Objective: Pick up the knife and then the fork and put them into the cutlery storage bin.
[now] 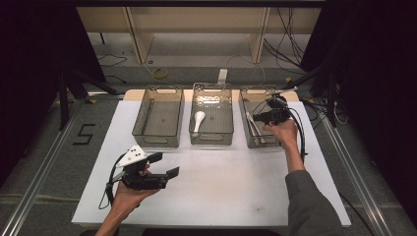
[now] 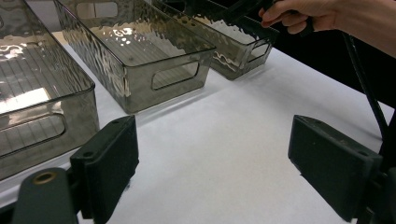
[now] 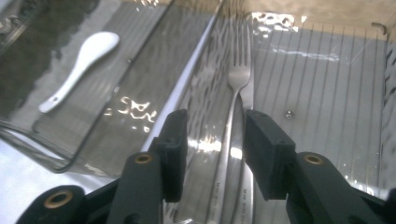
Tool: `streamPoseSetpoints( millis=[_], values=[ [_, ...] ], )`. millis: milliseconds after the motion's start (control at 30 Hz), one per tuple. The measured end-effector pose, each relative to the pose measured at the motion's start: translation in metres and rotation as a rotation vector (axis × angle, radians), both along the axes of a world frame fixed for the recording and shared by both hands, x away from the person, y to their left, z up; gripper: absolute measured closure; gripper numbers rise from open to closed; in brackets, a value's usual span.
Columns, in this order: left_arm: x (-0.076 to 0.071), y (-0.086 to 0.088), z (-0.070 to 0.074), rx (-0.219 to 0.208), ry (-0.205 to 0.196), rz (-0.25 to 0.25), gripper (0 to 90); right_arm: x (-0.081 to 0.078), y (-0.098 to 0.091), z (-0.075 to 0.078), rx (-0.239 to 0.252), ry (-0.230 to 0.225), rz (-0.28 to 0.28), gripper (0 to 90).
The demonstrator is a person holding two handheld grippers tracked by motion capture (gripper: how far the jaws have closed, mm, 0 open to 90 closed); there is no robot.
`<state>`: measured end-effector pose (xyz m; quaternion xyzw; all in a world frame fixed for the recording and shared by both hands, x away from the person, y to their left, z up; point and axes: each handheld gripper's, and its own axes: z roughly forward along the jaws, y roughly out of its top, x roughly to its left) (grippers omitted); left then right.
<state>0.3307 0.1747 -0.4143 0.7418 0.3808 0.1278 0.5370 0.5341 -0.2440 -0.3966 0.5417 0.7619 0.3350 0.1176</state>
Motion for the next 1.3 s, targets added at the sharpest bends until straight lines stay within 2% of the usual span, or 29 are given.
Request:
streamPoseSetpoints(
  millis=[67,133,267,400,633,767,1000,1100,1200,1300],
  values=[
    [0.0,0.0,0.0,-0.006,0.001,0.0,15.4,-0.004,0.001,0.003,0.021,0.001,0.01,55.0],
    [0.0,0.0,0.0,-0.009,0.002,0.0,15.4,-0.008,0.003,0.005,0.014,-0.008,0.022,51.0],
    [0.0,0.0,0.0,-0.016,0.004,0.001,15.4,-0.016,0.006,0.009,0.044,-0.022,0.035,41.8],
    [0.0,0.0,0.0,-0.017,0.006,0.001,15.4,-0.026,0.009,0.008,0.071,-0.022,0.054,37.4],
    [0.001,0.0,0.0,-0.02,0.008,-0.001,15.3,-0.049,0.013,0.01,0.112,-0.076,0.069,34.0],
    [0.001,-0.001,-0.001,-0.024,0.009,0.001,15.3,-0.062,0.016,0.012,0.112,-0.11,0.086,32.2],
    [0.001,0.0,0.0,-0.026,0.014,-0.002,15.3,-0.083,0.018,0.012,0.142,-0.169,0.096,30.3],
    [0.001,-0.001,0.0,-0.028,0.015,-0.002,15.3,-0.091,0.018,0.011,0.16,-0.171,0.108,29.1],
    [0.001,-0.001,-0.001,-0.028,0.015,-0.002,15.3,-0.1,0.019,0.01,0.159,-0.187,0.119,28.8],
    [0.001,-0.001,-0.001,-0.03,0.016,-0.002,15.3,-0.109,0.021,0.009,0.135,-0.201,0.13,28.4]
  ],
)
